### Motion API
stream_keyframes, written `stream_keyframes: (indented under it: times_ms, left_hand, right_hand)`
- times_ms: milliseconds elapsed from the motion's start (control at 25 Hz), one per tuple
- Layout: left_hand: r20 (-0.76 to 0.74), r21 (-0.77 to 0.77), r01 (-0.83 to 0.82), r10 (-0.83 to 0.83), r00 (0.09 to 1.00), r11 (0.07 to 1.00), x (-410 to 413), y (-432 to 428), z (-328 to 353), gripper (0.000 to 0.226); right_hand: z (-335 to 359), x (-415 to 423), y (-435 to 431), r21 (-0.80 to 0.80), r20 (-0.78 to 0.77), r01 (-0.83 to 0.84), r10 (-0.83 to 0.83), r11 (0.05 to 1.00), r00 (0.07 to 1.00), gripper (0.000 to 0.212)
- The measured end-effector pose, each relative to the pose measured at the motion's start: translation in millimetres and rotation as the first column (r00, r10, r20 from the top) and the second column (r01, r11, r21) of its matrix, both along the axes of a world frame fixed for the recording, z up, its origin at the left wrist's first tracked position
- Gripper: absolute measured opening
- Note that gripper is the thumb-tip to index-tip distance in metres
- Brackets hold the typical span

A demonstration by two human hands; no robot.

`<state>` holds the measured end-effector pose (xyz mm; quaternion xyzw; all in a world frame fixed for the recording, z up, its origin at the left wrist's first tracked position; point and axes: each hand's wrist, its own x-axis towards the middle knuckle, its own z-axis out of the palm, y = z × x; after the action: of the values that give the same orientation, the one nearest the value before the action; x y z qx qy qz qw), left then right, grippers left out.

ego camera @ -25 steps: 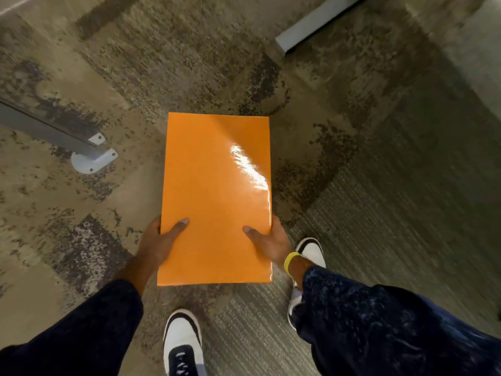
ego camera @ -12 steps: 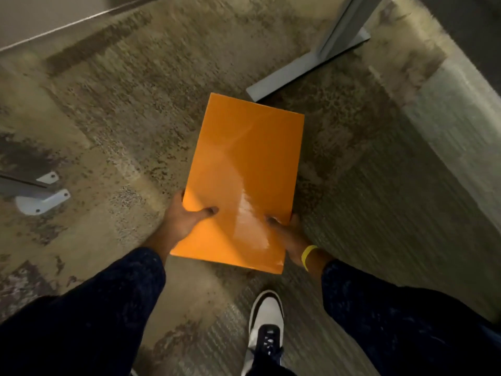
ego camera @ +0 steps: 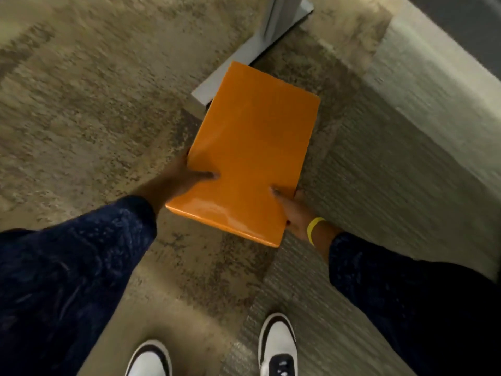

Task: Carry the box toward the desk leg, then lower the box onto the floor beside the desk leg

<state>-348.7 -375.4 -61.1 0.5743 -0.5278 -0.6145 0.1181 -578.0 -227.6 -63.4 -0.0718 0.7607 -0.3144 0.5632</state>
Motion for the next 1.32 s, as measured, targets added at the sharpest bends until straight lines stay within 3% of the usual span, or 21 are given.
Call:
stream_keyframes:
  times_ms: [120, 280, 440, 680, 840, 1040, 1200, 1320]
  left_hand:
    - [0.061, -0.023, 0.142, -0.141, 0.988, 0.99, -15.7, -33.8, -8.9, 0.086]
    - [0.12, -0.067, 0.191, -0.182, 0.976, 0.979, -26.9, -62.9, -24.2, 0.086]
    - [0.129, -0.058, 0.208, -0.2, 0.971, 0.976, -27.9, -74.1, -35.4, 0.085]
    - [0.222, -0.18, 0.276, -0.234, 0.947, 0.944, -33.2, -77.8, -52.7, 0.084]
    - [0.254, -0.181, 0.331, -0.281, 0.925, 0.926, -23.5, -79.2, -46.0, 0.087]
    - [0.489, -0.274, 0.622, -0.451, 0.747, 0.734, -2.4, -65.4, -7.8, 0.095]
    - [0.764, -0.251, 0.871, -0.467, 0.446, 0.422, 10.9, -46.9, 34.6, 0.109]
    - [0.822, -0.259, 0.929, -0.445, 0.356, 0.264, 10.7, -37.8, 63.3, 0.113]
  right_hand:
    - [-12.8, -2.9, -10.6, -0.012, -0.001, 0.076, -0.076, 0.997, 0.997, 0.035]
    - [-25.4, -4.3, -26.3, -0.036, 0.023, 0.139, -0.138, 0.99, 0.99, 0.066]
    - [-33.1, -3.0, -36.8, -0.029, -0.007, 0.171, -0.172, 0.985, 0.985, 0.071]
    - [-35.2, -6.8, -39.6, -0.086, -0.048, 0.14, -0.144, 0.986, 0.988, 0.07]
    - [-21.6, -11.4, -28.3, -0.071, -0.198, -0.022, 0.007, 0.997, 0.98, 0.083]
    - [13.8, 1.4, -9.2, -0.02, -0.436, -0.291, 0.254, 0.956, 0.864, 0.094]
    - [45.3, 21.9, -5.7, 0.133, -0.524, -0.494, 0.484, 0.859, 0.701, 0.103]
    - [61.2, 38.2, -6.1, 0.239, -0.545, -0.585, 0.605, 0.775, 0.58, 0.104]
